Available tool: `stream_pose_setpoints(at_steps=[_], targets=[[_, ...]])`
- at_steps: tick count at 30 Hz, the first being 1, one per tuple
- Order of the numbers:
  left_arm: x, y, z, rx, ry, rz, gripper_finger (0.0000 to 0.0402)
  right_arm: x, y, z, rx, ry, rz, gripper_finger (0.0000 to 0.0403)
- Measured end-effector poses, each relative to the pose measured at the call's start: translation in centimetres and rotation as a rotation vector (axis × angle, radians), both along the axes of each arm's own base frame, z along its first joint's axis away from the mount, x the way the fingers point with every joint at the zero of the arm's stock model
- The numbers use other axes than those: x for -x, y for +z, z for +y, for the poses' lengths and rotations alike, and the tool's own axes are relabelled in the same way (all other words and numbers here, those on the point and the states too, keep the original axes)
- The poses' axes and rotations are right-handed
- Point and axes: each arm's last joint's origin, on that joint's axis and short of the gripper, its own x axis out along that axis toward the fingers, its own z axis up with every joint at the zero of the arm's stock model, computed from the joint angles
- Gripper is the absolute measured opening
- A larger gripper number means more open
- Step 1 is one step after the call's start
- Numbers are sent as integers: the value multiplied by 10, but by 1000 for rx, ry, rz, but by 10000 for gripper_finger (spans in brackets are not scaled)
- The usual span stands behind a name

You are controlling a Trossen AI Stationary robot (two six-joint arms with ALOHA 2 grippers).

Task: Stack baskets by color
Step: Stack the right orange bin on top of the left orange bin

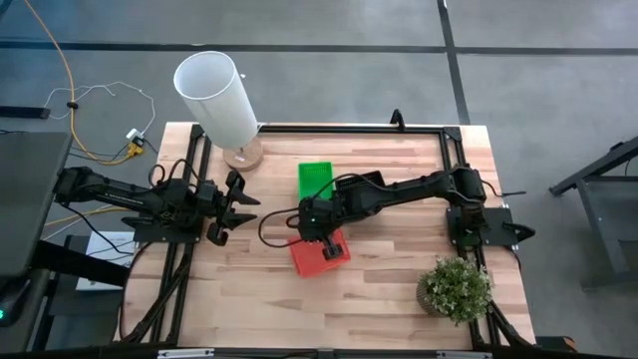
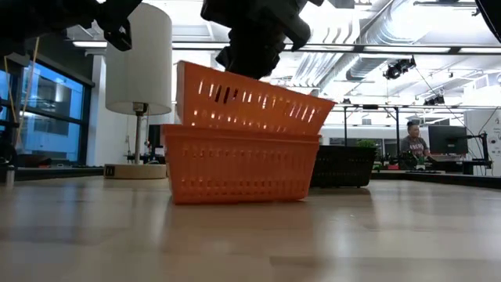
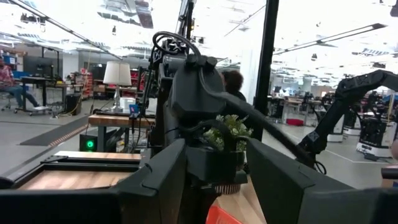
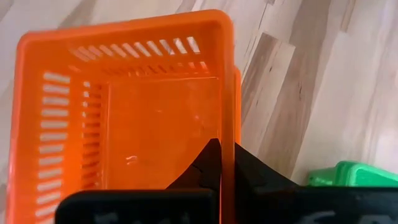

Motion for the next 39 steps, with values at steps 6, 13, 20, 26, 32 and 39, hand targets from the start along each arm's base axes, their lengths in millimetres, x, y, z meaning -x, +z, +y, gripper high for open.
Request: stream_pose_setpoints(at_steps=[6,13,20,26,32,39], targets=[[0,0,0,0,0,0,158,2,-3,0,-8,4,22,7],[0,0,0,0,0,0,158,2,-3,1,-37,-17,27,88],[0,0,0,0,0,-1,158,1,8,1,-62,-23,25,166],[0,0,0,0,1,0,158,6,26,-3,-56,-38,98,178],[0,0,0,0,1,0,158,21,28,-12,-75,-127,248,178],[0,0,0,-7,2,2,158,39,47,-8,-94,-189,286,178]])
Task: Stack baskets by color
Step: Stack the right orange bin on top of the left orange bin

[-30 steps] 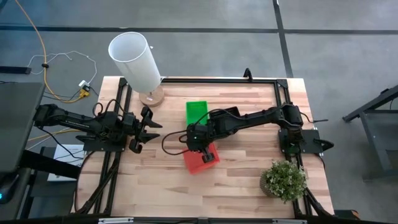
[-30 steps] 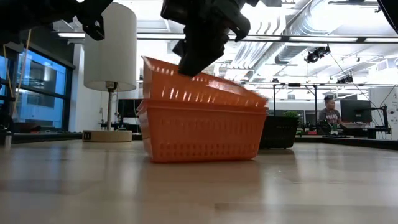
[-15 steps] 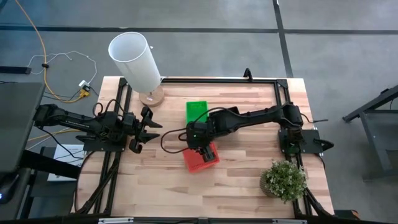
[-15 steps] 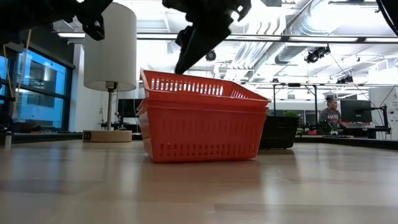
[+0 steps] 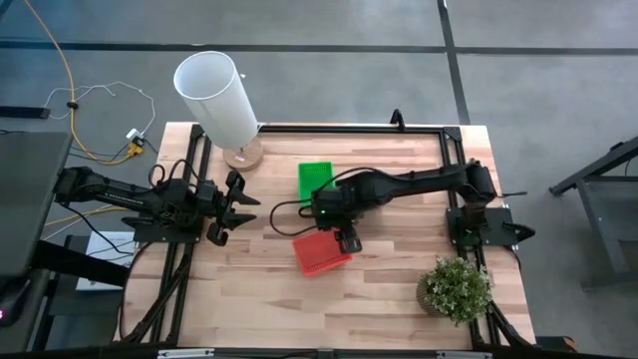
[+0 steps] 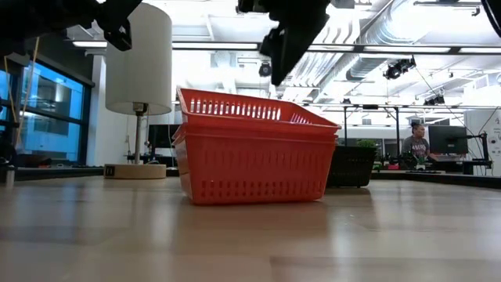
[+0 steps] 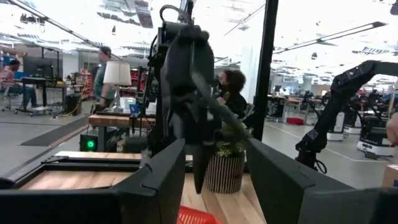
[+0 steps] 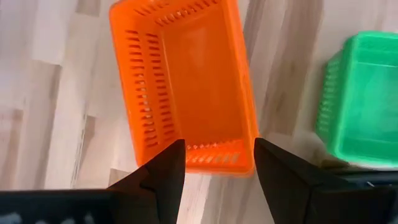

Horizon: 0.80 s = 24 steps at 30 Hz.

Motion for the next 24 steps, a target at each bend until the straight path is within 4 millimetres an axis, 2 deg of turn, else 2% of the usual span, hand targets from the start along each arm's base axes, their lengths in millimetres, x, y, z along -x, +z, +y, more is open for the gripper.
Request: stream_pose_setpoints(at_steps=[7,11,14,16,20,24], targets=[[0,0,0,0,0,0,158,12,22,12,42,-46,-66,178],[0,0,0,0,0,0,158,13,21,24,42,-42,-69,178],[0,0,0,0,-1,0,158,15,12,33,32,-33,-91,178],[0,0,0,0,0,0,158,25,-3,35,25,-43,-60,178],[0,0,0,0,0,-2,158,58,-26,36,-27,-133,-83,178],[0,0,0,-1,0,-5,158,91,-37,40,-144,-243,-230,178]])
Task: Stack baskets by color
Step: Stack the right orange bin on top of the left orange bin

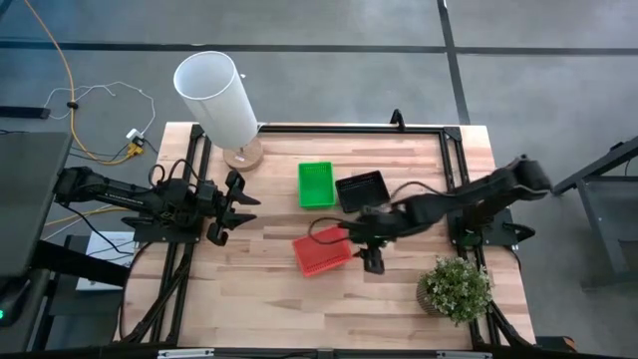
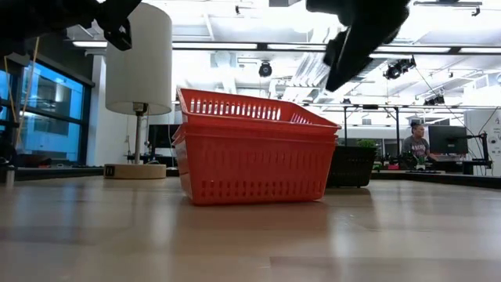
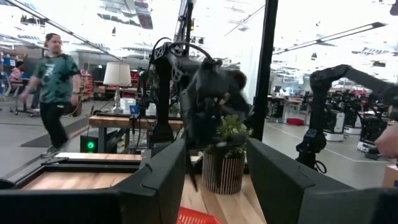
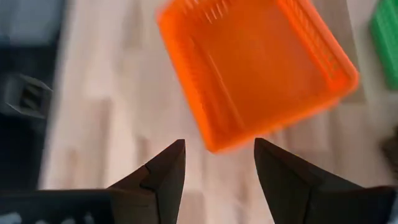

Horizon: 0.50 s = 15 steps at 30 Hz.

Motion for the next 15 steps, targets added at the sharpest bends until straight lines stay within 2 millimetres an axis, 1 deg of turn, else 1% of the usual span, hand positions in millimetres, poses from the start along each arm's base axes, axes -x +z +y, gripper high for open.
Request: stream_pose_setpoints(at_steps=[4,7,9,11,15], targets=[[0,0,0,0,0,-3,158,20,-8,10,-87,-50,-211,178],[0,0,0,0,0,-3,158,23,-14,20,-129,-43,-362,178],[0,0,0,0,0,-3,158,22,-16,27,-132,-13,-413,178],[0,0,0,0,0,-3,158,18,-19,34,-99,16,-408,178],[0,1,0,0,0,-6,158,2,-17,49,-18,83,-409,178]])
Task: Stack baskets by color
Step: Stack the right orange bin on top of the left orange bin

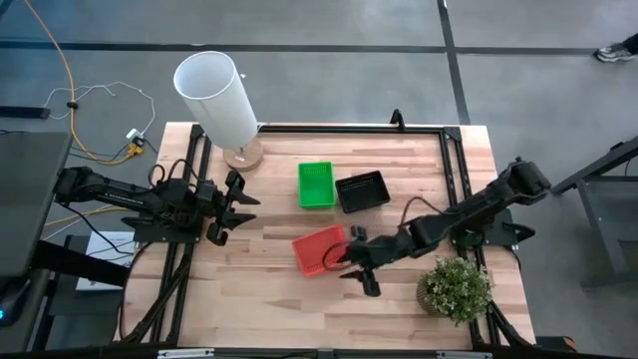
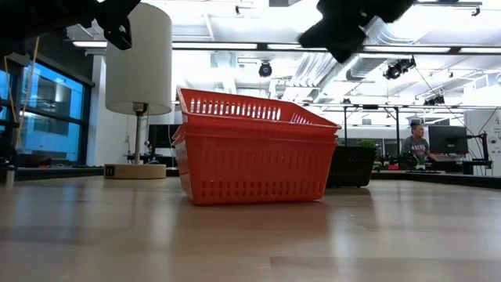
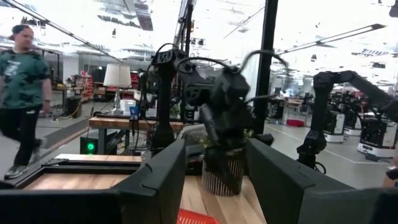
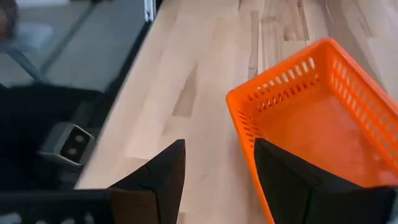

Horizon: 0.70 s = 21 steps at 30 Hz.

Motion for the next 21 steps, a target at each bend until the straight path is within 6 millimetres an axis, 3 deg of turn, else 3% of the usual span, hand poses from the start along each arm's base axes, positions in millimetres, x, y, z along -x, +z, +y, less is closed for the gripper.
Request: stream_pose_setpoints(at_steps=[12,21], targets=[[0,-1,0,0,0,8,158,-50,-26,18,373,79,221,178],[0,-1,0,0,0,9,158,-54,-34,17,432,62,260,178]])
